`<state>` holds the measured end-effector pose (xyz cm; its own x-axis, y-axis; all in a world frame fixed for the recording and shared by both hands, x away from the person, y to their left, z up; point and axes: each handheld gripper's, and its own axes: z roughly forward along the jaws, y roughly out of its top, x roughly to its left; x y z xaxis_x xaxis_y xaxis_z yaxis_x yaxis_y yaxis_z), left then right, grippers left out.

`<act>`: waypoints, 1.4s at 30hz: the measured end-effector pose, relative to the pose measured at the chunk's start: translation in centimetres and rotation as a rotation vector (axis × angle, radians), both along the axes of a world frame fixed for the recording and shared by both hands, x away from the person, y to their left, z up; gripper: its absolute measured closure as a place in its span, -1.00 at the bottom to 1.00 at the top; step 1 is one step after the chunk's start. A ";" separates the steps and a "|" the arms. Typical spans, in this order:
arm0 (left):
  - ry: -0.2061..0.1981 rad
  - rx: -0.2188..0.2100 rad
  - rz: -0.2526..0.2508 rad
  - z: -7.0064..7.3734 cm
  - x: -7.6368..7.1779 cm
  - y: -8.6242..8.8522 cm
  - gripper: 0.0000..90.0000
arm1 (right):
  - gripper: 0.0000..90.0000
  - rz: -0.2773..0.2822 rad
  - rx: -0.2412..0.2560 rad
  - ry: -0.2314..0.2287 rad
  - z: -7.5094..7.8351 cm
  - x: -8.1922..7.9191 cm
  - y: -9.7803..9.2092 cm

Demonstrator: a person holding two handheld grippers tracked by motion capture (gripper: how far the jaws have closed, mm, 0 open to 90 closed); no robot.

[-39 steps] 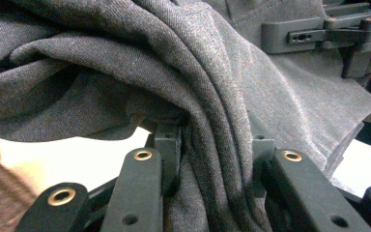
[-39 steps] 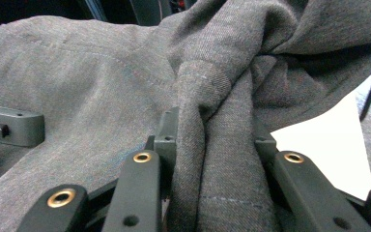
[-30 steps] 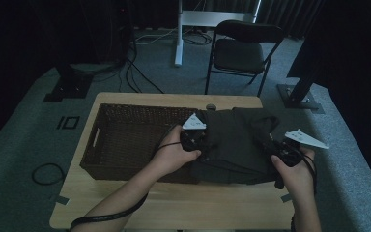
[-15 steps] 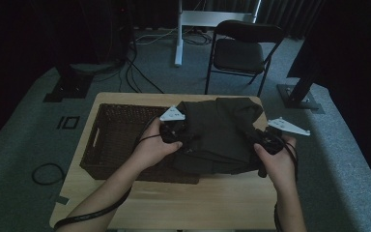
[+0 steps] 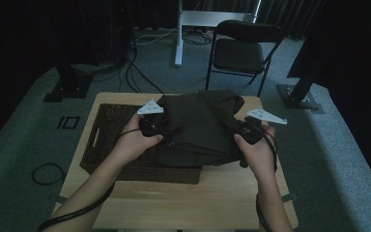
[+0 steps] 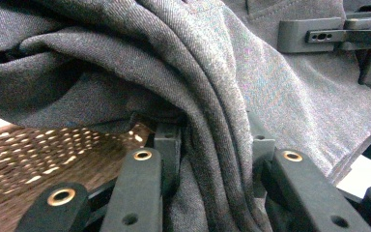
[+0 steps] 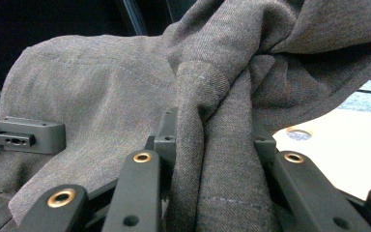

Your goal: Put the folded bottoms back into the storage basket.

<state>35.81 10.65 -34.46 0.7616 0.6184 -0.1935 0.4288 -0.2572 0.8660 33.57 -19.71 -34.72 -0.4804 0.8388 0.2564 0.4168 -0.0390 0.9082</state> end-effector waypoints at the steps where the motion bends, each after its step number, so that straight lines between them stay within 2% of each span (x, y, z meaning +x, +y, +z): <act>1: 0.004 0.002 0.005 0.1 0.1 0.5 0.52 | 0.49 0.002 0.003 0.001 0.0 0.1 0.3; 7: -0.004 0.014 0.028 0.2 0.2 2.2 0.52 | 0.49 0.026 0.011 0.007 0.1 1.0 2.5; 9: -0.005 0.029 0.046 0.2 0.4 3.5 0.52 | 0.49 0.032 0.014 0.009 0.0 1.4 3.3; 11: -0.005 0.031 0.052 0.2 0.4 3.8 0.52 | 0.49 0.039 0.017 0.012 -0.1 1.8 4.2; 13: -0.005 0.042 0.080 0.0 0.6 5.1 0.52 | 0.49 0.045 0.026 0.012 -0.3 2.2 5.1; 17: 0.005 0.040 0.095 -0.4 0.9 6.3 0.52 | 0.49 0.057 0.026 0.020 -0.9 2.9 6.8; 18: 0.030 0.021 0.099 -0.7 1.1 7.2 0.52 | 0.49 0.063 0.021 0.026 -1.0 3.1 7.3; 19: 0.030 0.021 0.099 -0.7 1.1 7.2 0.52 | 0.49 0.067 0.021 0.028 -1.1 3.2 7.6; 20: 0.038 0.018 0.107 -1.1 1.2 7.9 0.52 | 0.49 0.070 0.022 0.030 -1.3 3.4 8.0; 22: 0.039 0.032 0.117 -1.4 1.3 8.6 0.52 | 0.49 0.077 0.011 0.035 -1.6 3.6 8.8; 27: 0.040 0.053 0.136 -1.9 1.3 9.6 0.52 | 0.49 0.083 0.003 0.044 -2.3 4.1 10.2; 34: 0.041 0.086 0.187 -3.2 1.8 11.5 0.51 | 0.49 0.080 0.019 0.057 -4.0 4.9 12.7; 41: 0.017 0.113 0.215 -4.3 2.3 12.3 0.52 | 0.49 0.066 0.011 0.054 -5.5 5.6 14.4; 42: 0.005 0.125 0.224 -4.9 2.5 12.4 0.52 | 0.48 0.061 0.009 0.052 -5.9 5.7 14.6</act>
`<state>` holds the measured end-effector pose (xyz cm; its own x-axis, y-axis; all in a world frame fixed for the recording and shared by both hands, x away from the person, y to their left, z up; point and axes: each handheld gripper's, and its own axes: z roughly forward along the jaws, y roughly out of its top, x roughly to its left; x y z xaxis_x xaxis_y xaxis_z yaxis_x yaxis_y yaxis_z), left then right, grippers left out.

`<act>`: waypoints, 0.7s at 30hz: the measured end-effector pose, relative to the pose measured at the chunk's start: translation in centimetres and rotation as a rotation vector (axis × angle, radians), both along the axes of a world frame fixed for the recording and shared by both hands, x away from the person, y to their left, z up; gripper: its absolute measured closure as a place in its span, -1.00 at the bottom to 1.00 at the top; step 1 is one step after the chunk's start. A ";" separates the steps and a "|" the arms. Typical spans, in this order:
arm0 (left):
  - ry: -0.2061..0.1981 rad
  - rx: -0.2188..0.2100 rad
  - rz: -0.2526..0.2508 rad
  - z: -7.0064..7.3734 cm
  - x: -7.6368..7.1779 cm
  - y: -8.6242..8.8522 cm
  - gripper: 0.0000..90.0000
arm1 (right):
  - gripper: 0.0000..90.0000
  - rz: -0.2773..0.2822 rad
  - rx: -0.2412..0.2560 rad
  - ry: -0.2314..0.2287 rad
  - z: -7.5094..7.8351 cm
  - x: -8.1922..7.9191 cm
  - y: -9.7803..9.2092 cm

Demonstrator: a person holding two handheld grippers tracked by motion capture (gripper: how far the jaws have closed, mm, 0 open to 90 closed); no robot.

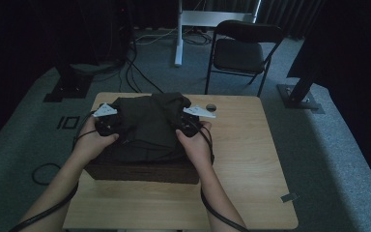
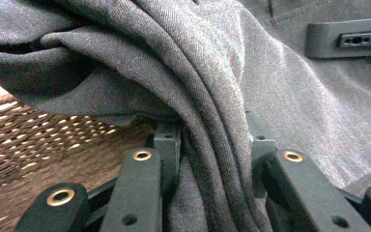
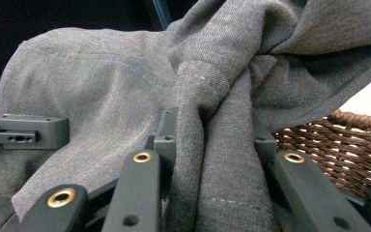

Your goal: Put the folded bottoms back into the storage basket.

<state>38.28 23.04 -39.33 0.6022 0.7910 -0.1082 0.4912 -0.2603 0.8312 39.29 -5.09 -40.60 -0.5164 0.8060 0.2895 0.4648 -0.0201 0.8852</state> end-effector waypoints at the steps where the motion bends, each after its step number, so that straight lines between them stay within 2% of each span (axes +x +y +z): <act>1: 0.000 0.000 0.000 0.0 0.0 0.0 0.52 | 0.49 -0.003 -0.004 -0.003 -0.2 0.1 0.1; 3: -0.010 0.015 0.007 -1.0 0.2 0.1 0.52 | 0.48 -0.011 -0.015 -0.007 -0.8 0.2 0.5; 7: -0.014 0.032 0.011 -1.6 0.4 0.2 0.52 | 0.48 -0.022 -0.003 0.013 -2.1 0.5 0.9; 11: 0.003 0.042 0.017 -2.7 1.0 0.3 0.52 | 0.48 -0.030 -0.025 0.023 -3.1 0.7 1.3; 17: 0.020 0.041 0.026 -3.7 1.4 0.4 0.52 | 0.48 -0.040 -0.025 0.039 -4.2 1.0 1.7; 21: 0.036 0.049 0.028 -4.5 1.5 0.5 0.52 | 0.48 -0.036 -0.019 0.079 -5.2 1.2 1.8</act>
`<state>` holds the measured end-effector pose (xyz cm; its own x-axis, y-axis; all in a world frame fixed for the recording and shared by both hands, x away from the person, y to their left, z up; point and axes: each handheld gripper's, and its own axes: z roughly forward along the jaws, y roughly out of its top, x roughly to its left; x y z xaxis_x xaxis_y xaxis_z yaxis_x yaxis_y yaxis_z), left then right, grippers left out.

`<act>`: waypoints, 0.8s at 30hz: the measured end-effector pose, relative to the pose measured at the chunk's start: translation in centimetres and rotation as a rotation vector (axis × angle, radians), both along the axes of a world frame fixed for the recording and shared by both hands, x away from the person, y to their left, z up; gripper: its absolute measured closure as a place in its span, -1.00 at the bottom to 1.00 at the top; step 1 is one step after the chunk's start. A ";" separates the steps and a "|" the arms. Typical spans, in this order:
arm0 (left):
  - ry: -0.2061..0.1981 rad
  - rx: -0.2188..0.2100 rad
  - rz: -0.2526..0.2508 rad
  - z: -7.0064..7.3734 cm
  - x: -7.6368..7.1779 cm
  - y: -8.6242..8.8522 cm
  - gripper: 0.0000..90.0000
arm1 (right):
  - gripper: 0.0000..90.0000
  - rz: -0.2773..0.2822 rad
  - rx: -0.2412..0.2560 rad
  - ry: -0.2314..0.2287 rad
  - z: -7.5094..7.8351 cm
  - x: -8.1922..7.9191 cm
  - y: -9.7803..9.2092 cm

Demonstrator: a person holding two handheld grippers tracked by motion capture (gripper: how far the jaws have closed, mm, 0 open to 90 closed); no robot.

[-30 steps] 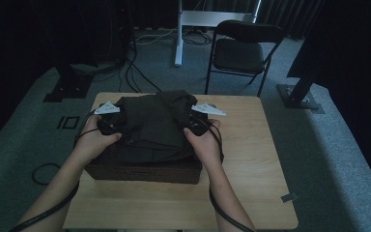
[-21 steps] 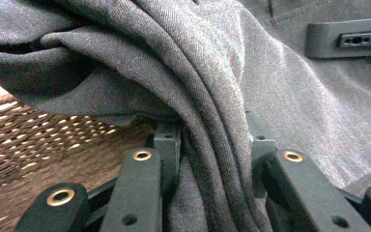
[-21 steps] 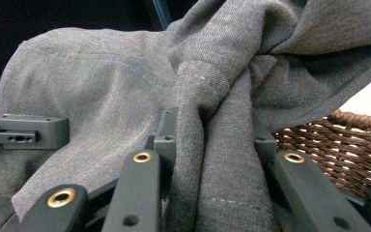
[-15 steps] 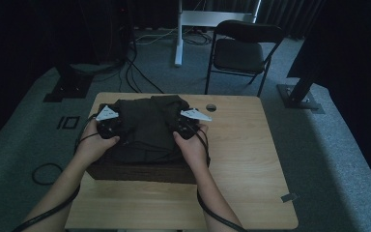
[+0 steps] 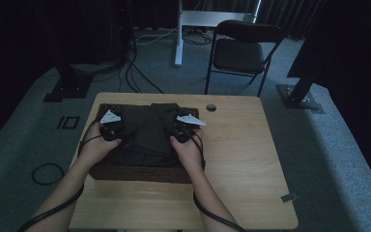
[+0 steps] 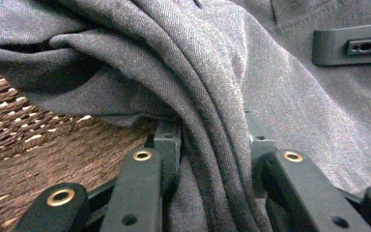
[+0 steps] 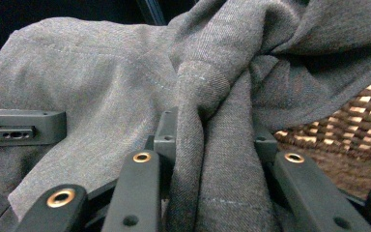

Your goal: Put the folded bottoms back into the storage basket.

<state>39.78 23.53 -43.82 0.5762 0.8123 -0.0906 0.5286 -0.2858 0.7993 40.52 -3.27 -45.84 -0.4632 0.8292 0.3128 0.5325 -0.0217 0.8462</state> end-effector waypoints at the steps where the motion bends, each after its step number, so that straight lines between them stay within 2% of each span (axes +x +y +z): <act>1: 0.002 0.009 0.000 -0.4 0.1 0.0 0.52 | 0.48 -0.001 0.012 0.008 -0.3 0.1 0.0; 8: 0.039 0.020 0.006 -1.6 0.5 0.3 0.52 | 0.48 0.009 -0.002 0.056 -1.5 0.6 0.4; 13: 0.051 0.021 0.020 -2.5 0.8 0.4 0.51 | 0.47 0.010 -0.036 0.091 -2.1 1.1 1.0; 19: 0.062 0.031 0.021 -3.3 1.0 0.2 0.51 | 0.47 -0.007 -0.045 0.152 -2.4 1.8 1.0; 20: 0.063 0.028 0.024 -3.3 1.0 0.1 0.51 | 0.47 -0.007 -0.052 0.168 -2.6 2.2 1.0; 22: 0.066 0.029 0.029 -3.5 1.1 0.1 0.51 | 0.47 -0.007 -0.060 0.170 -2.6 2.3 1.1; 23: 0.072 0.029 0.036 -3.7 1.3 0.1 0.51 | 0.47 0.003 -0.089 0.177 -2.7 2.6 1.3; 24: 0.077 0.027 0.046 -3.9 1.4 0.1 0.51 | 0.47 0.004 -0.094 0.186 -2.7 2.8 1.3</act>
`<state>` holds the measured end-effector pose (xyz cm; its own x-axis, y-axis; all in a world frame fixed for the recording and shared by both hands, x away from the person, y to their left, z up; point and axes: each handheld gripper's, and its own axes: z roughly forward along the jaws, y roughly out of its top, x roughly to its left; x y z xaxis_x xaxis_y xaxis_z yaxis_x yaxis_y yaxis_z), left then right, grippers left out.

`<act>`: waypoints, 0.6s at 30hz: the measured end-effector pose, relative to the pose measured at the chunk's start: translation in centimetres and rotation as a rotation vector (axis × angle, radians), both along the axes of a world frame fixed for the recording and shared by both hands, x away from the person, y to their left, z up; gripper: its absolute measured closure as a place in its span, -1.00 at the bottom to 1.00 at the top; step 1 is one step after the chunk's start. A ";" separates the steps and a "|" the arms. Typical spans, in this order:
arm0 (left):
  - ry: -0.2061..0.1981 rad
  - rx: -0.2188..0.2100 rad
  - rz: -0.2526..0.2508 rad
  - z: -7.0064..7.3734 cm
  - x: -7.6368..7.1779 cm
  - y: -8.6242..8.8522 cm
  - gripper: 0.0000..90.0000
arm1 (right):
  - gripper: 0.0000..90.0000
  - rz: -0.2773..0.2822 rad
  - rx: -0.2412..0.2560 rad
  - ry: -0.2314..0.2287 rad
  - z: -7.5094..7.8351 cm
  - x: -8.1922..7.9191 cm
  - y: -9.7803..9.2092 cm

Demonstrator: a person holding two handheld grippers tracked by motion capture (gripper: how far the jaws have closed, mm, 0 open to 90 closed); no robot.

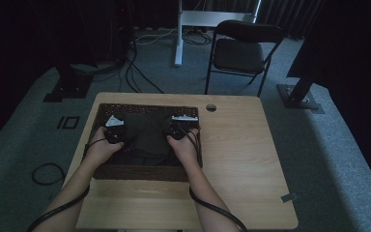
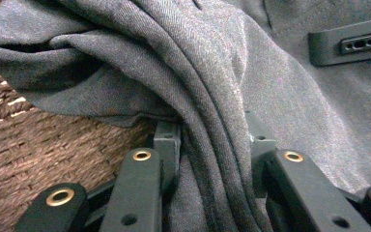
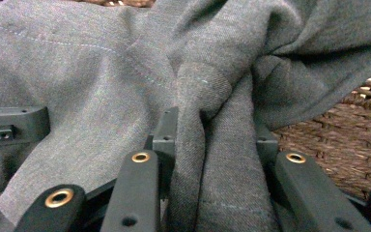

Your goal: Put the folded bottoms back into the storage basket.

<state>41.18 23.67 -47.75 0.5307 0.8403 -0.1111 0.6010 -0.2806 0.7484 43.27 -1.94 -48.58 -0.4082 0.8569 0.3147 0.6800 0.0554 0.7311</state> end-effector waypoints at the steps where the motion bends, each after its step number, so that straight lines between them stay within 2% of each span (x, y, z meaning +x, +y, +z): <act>1: 0.002 -0.005 0.005 -0.2 0.1 0.0 0.50 | 0.46 0.002 -0.018 -0.001 -0.1 0.2 0.1; 4: 0.007 0.003 0.009 -0.6 0.2 -0.1 0.49 | 0.46 -0.004 -0.056 0.007 -0.4 0.4 0.4; 6: 0.023 0.025 0.013 -1.1 0.5 -0.2 0.49 | 0.45 0.008 -0.076 0.012 -0.7 0.6 0.6; 8: 0.024 0.028 0.015 -1.3 0.5 -0.2 0.48 | 0.44 0.024 -0.096 0.025 -1.0 0.8 0.8; 11: 0.050 0.045 0.015 -1.7 0.9 -0.3 0.47 | 0.42 0.036 -0.132 0.062 -1.5 1.2 0.9; 16: 0.059 0.062 0.018 -2.0 1.1 -0.6 0.46 | 0.39 0.029 -0.155 0.092 -1.9 1.5 1.1; 17: 0.061 0.071 0.019 -2.2 1.1 -0.6 0.45 | 0.34 0.020 -0.179 0.097 -2.1 1.5 1.3; 18: 0.062 0.069 0.018 -2.2 1.1 -0.6 0.45 | 0.31 0.015 -0.181 0.099 -2.1 1.5 1.3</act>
